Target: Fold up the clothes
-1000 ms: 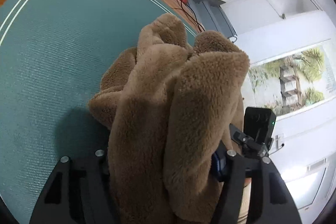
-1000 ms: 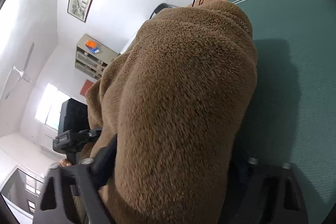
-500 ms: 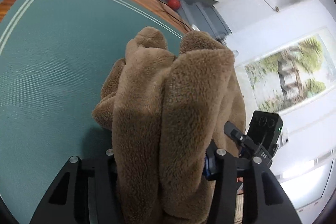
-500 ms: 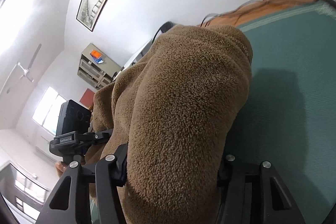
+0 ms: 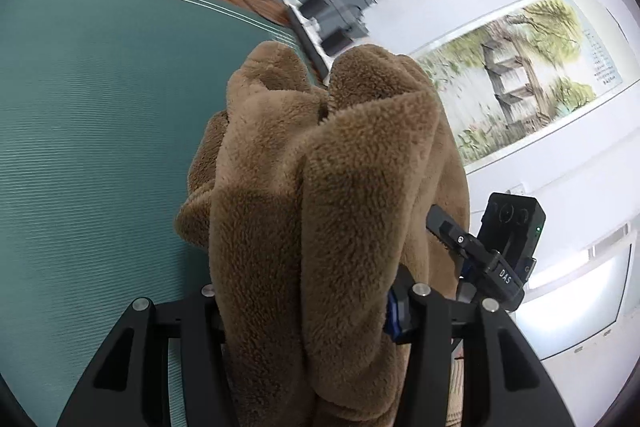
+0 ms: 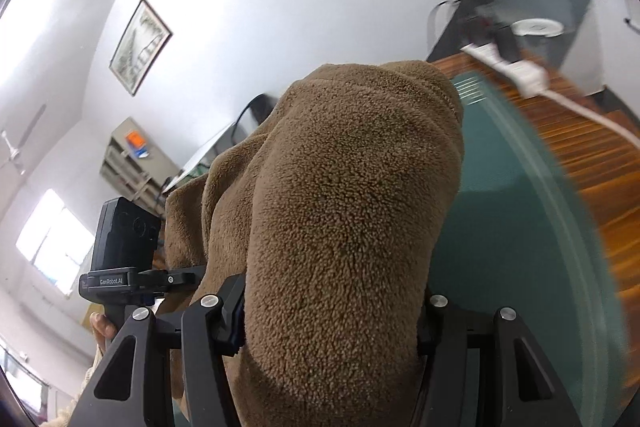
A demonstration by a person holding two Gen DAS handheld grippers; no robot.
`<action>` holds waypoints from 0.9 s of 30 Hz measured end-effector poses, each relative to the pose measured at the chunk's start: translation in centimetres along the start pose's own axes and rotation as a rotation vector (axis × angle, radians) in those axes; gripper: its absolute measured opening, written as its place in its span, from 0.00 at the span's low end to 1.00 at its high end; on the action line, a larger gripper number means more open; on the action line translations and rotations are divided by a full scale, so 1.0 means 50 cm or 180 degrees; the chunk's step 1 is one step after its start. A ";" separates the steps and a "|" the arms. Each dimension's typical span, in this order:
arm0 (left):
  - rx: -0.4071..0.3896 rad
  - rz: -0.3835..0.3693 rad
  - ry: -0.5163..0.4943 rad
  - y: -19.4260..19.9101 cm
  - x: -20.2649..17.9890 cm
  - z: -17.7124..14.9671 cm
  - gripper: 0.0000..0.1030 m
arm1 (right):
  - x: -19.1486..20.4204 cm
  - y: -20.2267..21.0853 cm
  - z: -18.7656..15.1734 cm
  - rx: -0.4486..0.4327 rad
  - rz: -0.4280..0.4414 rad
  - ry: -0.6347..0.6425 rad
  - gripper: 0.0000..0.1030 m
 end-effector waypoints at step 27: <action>-0.0460 0.1222 -0.0971 -0.073 -0.126 -0.123 0.85 | -0.096 0.350 -0.096 -0.0717 -0.1263 0.1044 0.83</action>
Point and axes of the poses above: each gripper's, at about its wrist camera, not at the fingertips, and y roughly against the way its jaws point, x to its left, z to its top, the point moved 5 cm from there along -y, roughly the way its jaws point, and after that the axes turned 8 degrees about -x, right-handed, at the moved point
